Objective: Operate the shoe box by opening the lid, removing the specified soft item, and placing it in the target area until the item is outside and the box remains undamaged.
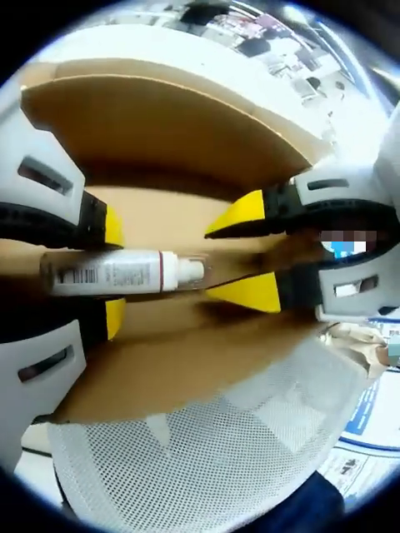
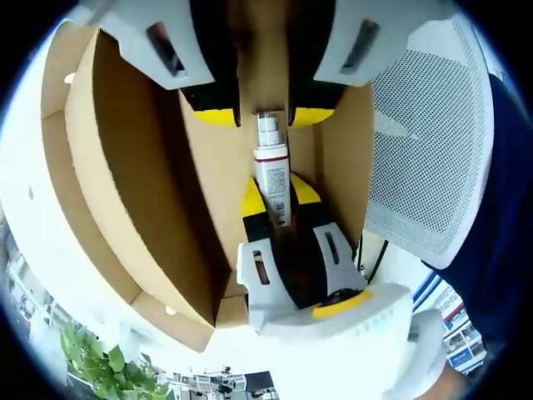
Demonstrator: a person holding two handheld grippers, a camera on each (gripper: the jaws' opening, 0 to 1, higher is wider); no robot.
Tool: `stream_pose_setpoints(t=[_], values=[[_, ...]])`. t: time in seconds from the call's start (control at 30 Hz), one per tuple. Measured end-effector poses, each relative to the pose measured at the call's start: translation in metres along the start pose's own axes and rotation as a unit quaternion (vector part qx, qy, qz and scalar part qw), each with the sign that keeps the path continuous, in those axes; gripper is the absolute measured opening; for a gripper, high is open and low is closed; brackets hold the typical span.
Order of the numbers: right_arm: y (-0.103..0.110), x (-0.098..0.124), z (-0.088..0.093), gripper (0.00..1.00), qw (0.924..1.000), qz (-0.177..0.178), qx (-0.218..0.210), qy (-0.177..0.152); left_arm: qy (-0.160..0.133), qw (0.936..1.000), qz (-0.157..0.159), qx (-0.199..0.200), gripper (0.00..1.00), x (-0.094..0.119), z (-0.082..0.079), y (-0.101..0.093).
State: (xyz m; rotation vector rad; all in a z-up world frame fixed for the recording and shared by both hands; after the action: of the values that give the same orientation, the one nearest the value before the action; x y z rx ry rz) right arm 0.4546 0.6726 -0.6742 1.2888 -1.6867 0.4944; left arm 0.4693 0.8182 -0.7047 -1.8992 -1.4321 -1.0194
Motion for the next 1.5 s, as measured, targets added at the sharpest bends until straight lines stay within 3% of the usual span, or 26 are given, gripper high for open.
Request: stream_pose_setpoints(t=[0.1, 0.13, 0.2, 0.3, 0.43, 0.6, 0.67, 0.73, 1.17, 1.5], values=[[0.001, 0.009, -0.004, 0.24, 0.9998, 0.000, -0.005, -0.020, -0.045, 0.9977, 0.010, 0.050, 0.17, 0.008, -0.002, 0.005], [0.002, 0.013, -0.006, 0.24, 0.9995, -0.002, -0.008, -0.029, -0.070, 0.9946, 0.019, 0.075, 0.17, 0.014, -0.003, 0.007], [0.004, 0.023, -0.011, 0.24, 0.9979, -0.008, -0.021, -0.061, -0.093, 0.9904, 0.028, 0.098, 0.17, 0.025, -0.003, 0.010], [0.008, 0.041, -0.018, 0.25, 0.9959, -0.009, -0.022, -0.087, -0.104, 0.9888, 0.040, 0.098, 0.17, 0.037, 0.000, 0.011], [0.018, 0.065, -0.033, 0.24, 0.9893, -0.023, -0.023, -0.142, -0.188, 0.9725, 0.063, 0.122, 0.17, 0.061, -0.010, 0.009], [0.022, 0.087, -0.040, 0.26, 0.9838, -0.035, -0.036, -0.172, -0.241, 0.9619, 0.054, 0.118, 0.17, 0.088, -0.019, 0.012], [0.022, 0.092, -0.041, 0.24, 0.9827, -0.037, -0.034, -0.178, -0.269, 0.9528, 0.058, 0.128, 0.17, 0.093, -0.024, 0.012], [0.021, 0.095, -0.043, 0.23, 0.9818, -0.036, -0.036, -0.183, -0.280, 0.9493, 0.065, 0.126, 0.17, 0.096, -0.028, 0.010], [0.032, 0.084, -0.052, 0.20, 0.9819, -0.073, -0.029, -0.173, -0.288, 0.9499, 0.067, 0.102, 0.17, 0.096, -0.042, 0.005], [0.035, 0.083, -0.052, 0.19, 0.9837, -0.070, -0.015, -0.165, -0.278, 0.9540, 0.063, 0.095, 0.18, 0.093, -0.042, 0.003]])
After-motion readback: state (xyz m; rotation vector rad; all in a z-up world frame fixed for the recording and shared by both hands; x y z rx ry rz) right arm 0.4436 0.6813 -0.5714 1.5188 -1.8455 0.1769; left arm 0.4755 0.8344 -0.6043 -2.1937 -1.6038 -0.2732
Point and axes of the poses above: the point that each gripper's makers call its tool centre point, and the gripper's own axes: x roughly backward along the fingers, y roughly to its left, z roughly out of its underside, the point moved 10 cm from there along x, roughly backward along the fingers, and after that the axes turned 3 degrees about -x, right-handed, at the moved point
